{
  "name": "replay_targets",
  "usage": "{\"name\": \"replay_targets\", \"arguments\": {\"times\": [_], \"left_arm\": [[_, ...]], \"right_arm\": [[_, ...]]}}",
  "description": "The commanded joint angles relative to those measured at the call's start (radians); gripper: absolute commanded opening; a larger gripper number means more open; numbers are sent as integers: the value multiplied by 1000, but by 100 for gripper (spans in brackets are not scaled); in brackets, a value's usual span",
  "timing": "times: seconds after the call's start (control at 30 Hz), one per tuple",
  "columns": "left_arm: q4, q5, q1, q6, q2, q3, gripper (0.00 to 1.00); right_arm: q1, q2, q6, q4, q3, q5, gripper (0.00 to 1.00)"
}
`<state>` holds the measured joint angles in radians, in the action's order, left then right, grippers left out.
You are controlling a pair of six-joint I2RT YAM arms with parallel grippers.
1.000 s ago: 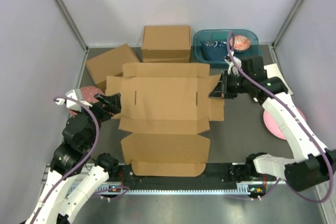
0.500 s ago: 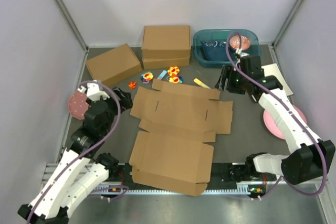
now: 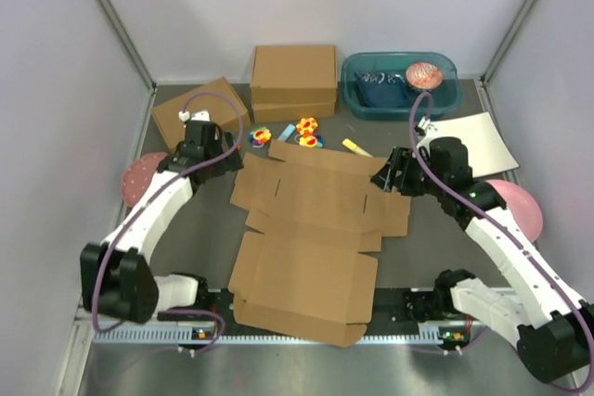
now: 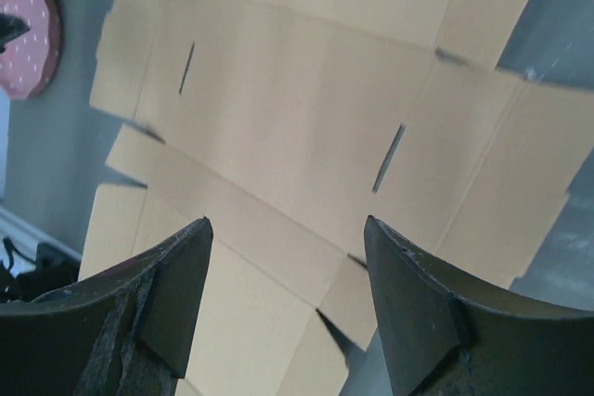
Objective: Fold the paper box
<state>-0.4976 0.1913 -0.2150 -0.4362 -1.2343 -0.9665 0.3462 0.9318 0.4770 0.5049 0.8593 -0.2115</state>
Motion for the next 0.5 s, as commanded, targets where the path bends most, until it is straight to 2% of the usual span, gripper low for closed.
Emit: {"name": "replay_targets", "arguments": {"times": [0.0,0.1,0.27,0.47], "left_arm": [[27,-150,16,39,-91,-38,99],[106,-251,28,42,-158,-6,99],[120,-370,51,40,-286,3,99],[142,-391,51,30,-378,-14,97]], "right_arm": [[19,-56,57,-106,-45,-112,67],[23,-85,67,-123,-39,-178,67],[24,-126,69,-123,-9,-236,67],[22,-119,72,-128,-16,-266,67]]}}
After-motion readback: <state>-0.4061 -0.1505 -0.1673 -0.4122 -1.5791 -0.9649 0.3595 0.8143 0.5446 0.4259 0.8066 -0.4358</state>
